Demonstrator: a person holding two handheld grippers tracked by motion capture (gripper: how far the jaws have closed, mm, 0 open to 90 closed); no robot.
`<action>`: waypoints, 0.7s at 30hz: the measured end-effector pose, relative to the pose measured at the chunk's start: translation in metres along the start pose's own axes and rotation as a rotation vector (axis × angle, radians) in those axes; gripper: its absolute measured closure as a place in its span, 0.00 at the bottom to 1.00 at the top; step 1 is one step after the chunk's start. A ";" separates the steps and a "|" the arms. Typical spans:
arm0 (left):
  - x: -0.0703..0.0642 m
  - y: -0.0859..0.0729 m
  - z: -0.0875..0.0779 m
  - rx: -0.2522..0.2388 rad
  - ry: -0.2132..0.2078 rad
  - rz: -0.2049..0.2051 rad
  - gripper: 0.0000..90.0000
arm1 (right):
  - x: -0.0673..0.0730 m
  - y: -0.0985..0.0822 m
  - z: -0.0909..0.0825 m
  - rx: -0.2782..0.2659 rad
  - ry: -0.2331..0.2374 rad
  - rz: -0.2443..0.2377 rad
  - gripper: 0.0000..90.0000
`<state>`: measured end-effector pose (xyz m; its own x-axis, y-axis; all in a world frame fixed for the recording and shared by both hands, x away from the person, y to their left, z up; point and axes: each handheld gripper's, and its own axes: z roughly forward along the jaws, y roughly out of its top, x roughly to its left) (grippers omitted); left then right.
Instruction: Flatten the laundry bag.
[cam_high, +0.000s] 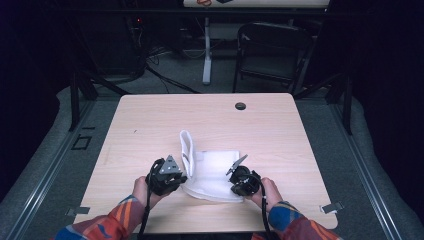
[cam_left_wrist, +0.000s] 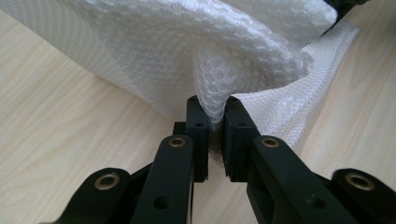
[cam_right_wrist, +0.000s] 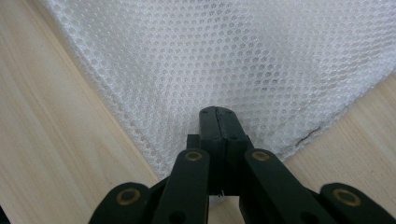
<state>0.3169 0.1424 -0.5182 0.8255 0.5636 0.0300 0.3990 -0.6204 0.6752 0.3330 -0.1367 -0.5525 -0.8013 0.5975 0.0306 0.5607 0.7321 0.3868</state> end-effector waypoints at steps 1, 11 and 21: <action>0.001 -0.001 0.000 0.005 -0.001 -0.004 0.92 | 0.000 0.000 0.000 0.000 -0.002 0.002 1.00; 0.007 -0.009 0.001 0.041 -0.038 -0.037 0.91 | -0.005 -0.002 -0.002 0.009 -0.022 0.013 1.00; 0.021 -0.027 -0.013 0.113 -0.071 -0.073 0.76 | -0.013 -0.006 -0.004 0.014 -0.033 0.026 1.00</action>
<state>0.3187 0.1784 -0.5262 0.8170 0.5723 -0.0712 0.4984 -0.6385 0.5864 0.3388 -0.1502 -0.5515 -0.7792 0.6267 0.0103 0.5844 0.7204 0.3735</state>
